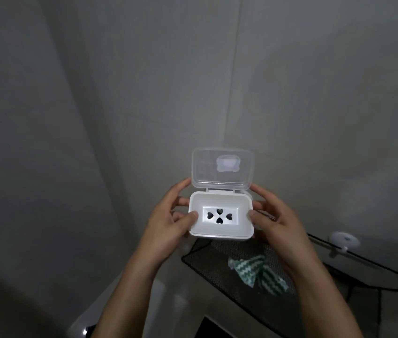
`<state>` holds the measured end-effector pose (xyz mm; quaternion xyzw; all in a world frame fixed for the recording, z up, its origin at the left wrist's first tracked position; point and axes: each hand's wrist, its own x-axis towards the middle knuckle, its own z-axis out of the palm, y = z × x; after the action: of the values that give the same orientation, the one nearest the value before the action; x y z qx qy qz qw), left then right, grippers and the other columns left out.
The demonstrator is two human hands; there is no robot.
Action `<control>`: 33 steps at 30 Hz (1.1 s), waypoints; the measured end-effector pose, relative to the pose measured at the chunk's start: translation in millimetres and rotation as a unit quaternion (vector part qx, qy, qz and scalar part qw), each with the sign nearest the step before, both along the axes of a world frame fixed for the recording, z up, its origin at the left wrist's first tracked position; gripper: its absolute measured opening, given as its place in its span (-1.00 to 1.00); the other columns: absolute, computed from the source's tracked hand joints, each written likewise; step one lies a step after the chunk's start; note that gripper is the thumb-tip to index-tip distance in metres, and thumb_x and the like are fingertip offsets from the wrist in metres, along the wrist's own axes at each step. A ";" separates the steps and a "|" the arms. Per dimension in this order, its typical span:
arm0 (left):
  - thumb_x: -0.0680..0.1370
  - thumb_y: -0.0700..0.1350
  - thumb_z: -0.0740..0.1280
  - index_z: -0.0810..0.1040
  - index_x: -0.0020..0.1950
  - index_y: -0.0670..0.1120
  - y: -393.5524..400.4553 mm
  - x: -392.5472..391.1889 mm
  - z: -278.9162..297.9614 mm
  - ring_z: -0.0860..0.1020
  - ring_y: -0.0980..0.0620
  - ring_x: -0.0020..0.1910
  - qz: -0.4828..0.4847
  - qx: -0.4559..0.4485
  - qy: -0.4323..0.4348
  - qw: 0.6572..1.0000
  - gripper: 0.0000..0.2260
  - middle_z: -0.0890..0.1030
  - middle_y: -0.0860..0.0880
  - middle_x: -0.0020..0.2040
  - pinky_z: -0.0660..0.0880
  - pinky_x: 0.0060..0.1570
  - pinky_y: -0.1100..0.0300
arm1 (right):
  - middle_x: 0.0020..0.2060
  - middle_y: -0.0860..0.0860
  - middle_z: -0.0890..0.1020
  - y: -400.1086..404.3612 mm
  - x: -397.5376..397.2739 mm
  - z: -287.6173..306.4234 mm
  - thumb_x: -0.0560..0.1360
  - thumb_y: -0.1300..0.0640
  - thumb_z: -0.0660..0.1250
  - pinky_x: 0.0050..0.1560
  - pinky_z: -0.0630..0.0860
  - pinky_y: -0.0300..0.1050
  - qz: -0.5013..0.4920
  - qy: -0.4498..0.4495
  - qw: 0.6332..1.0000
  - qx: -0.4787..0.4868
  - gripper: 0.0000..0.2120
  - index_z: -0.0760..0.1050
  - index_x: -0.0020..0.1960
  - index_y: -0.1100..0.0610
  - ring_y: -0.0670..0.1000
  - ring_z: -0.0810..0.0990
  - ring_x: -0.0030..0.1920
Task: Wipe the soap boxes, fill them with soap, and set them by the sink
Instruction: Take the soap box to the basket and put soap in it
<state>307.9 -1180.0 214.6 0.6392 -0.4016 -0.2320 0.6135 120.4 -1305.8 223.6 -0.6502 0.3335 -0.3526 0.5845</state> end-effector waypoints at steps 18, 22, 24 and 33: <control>0.48 -0.29 0.31 0.52 0.33 0.18 160.4 -63.3 -21.8 0.55 0.08 -0.30 0.325 0.033 0.068 0.943 -0.49 0.59 -0.18 -0.06 0.50 -0.38 0.21 | -0.15 -0.08 0.70 76.0 57.3 -36.4 0.56 0.37 0.31 -0.22 0.62 -0.10 0.310 0.040 0.949 0.036 -0.51 0.55 0.31 -0.14 -0.06 0.70 -0.16; 0.38 -0.17 0.29 0.52 0.34 0.18 204.2 -71.2 -21.4 0.55 0.04 -0.27 0.376 0.030 0.070 0.923 -0.46 0.59 -0.21 -0.06 0.49 -0.37 0.18 | -0.21 -0.20 0.69 112.1 73.3 -37.9 0.56 0.35 0.30 -0.13 0.64 -0.04 0.364 0.042 0.931 0.013 -0.50 0.54 0.29 -0.20 -0.14 0.70 -0.16; 0.44 -0.24 0.30 0.51 0.35 0.15 229.7 -74.4 -22.6 0.54 0.03 -0.25 0.399 0.027 0.067 0.914 -0.48 0.57 -0.23 -0.06 0.48 -0.37 0.20 | -0.20 -0.18 0.69 135.6 80.3 -37.3 0.56 0.35 0.30 -0.14 0.64 -0.03 0.389 0.040 0.920 0.009 -0.50 0.53 0.31 -0.18 -0.13 0.70 -0.16; 0.51 -0.38 0.28 0.50 0.37 0.09 371.8 -109.2 -21.5 0.43 -0.07 -0.29 0.518 0.017 0.061 0.853 -0.48 0.49 -0.10 -0.15 0.51 -0.36 0.13 | -0.04 0.01 0.72 280.8 98.9 -32.1 0.56 0.39 0.28 -0.25 0.62 -0.12 0.505 0.022 0.863 -0.001 -0.48 0.54 0.30 -0.16 0.01 0.73 -0.08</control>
<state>198.7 -808.2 193.1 0.7496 0.0304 0.0740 0.6571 219.2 -1025.0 191.6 -0.7377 -0.0279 0.0051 0.6745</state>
